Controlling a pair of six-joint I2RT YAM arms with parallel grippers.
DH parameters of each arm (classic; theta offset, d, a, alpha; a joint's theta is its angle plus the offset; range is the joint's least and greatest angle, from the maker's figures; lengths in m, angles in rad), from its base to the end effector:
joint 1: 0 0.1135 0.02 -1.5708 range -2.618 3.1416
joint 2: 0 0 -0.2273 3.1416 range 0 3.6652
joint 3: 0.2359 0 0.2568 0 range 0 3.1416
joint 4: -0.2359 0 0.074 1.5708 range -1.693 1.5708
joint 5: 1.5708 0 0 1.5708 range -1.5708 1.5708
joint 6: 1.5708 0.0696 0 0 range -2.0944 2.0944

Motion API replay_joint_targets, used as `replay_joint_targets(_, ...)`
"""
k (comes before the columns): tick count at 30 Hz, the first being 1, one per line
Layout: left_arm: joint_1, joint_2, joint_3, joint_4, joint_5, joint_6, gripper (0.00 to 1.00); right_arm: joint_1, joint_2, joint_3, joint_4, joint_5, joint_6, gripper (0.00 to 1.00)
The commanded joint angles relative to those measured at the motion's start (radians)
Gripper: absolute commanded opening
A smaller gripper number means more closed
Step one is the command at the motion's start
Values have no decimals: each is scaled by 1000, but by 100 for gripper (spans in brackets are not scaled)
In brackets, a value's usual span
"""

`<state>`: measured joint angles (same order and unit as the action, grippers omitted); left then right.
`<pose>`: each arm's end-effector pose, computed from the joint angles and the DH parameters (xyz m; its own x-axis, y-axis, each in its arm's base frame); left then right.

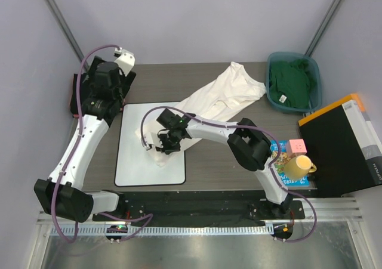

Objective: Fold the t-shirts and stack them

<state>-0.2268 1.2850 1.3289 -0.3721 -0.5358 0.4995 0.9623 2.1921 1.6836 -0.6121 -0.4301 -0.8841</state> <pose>0.3290 -0.0395 0.3594 -0.4086 0.5170 -0.7521 -0.0932 0.7961 0.5979 0.2388 0.3935 0.1056 0.3306 -0.7550 -0.5662 -0.9366 -0.3363 -0.0985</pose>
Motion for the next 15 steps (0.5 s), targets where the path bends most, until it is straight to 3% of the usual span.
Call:
replay_joint_targets(1, 3, -38, 55, 33, 17, 20, 100, -2, -43, -114, 9, 25, -7, 1)
replay_joint_targets(15, 4, -16, 98, 98, 92, 142, 100, 12, -432, -562, 46, 128, 66, 1)
